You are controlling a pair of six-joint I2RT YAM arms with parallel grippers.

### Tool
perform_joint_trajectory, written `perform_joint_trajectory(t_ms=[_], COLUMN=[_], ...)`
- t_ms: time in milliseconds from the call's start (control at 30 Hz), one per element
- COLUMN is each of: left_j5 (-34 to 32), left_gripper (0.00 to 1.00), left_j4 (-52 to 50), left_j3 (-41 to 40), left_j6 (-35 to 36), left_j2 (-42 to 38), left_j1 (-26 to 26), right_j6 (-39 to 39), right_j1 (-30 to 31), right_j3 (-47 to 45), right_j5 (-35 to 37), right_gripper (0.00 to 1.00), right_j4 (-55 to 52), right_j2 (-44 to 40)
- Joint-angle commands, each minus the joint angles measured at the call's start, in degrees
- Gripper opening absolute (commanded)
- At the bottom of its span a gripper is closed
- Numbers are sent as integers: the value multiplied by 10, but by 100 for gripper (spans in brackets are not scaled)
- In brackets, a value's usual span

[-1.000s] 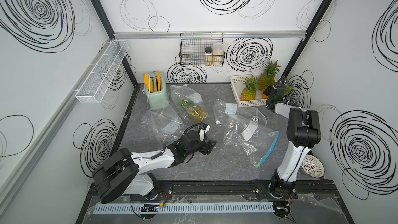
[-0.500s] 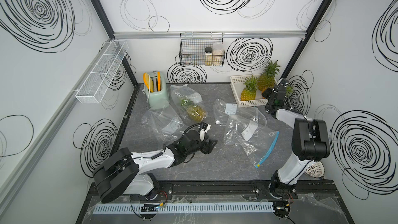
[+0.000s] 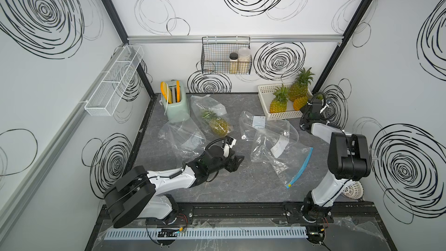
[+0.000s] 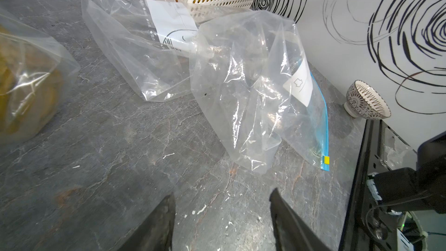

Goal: Open the zip-top bag and take out the pineapple
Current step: Place the pineapple in the basket.

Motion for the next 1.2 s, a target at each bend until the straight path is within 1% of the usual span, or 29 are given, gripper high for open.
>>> perform_joint_trajectory(t_ms=[0, 267, 400, 533, 667, 733, 800, 900, 933, 967, 1033, 1167], left_j5=[14, 22, 25, 29, 31, 30, 30, 32, 32, 32, 32, 30], left_gripper=[65, 65, 65, 65, 65, 65, 65, 65, 65, 65, 65, 65], left_j4=[39, 49, 51, 51, 51, 51, 69, 74, 77, 79, 79, 76], left_j3=[-3, 0, 2, 2, 3, 2, -1, -5, -6, -8, -9, -14], left_j6=[4, 4, 4, 2, 2, 1, 0, -3, -5, -6, -7, -3], left_j2=[14, 28, 35, 43, 47, 44, 41, 37, 36, 33, 28, 17], left_j1=[8, 18, 22, 24, 26, 25, 26, 26, 25, 24, 23, 21], right_j6=[41, 57, 59, 35, 21, 22, 22, 18, 17, 10, 2, 4], right_j1=[-11, -23, -24, -28, -28, -27, -22, -8, -2, 3, 11, 13], right_j3=[17, 58, 68, 51, 53, 44, 34, 11, 3, -3, -5, 1], right_j5=[43, 74, 67, 3, -66, -93, -100, -90, -82, -75, -70, -91], right_gripper=[2, 3, 3, 3, 5, 8, 17, 39, 48, 54, 59, 62], right_j4=[3, 8, 29, 123, 161, 164, 154, 141, 135, 133, 123, 94], right_j2=[16, 60, 76, 92, 106, 99, 85, 50, 37, 26, 11, -3])
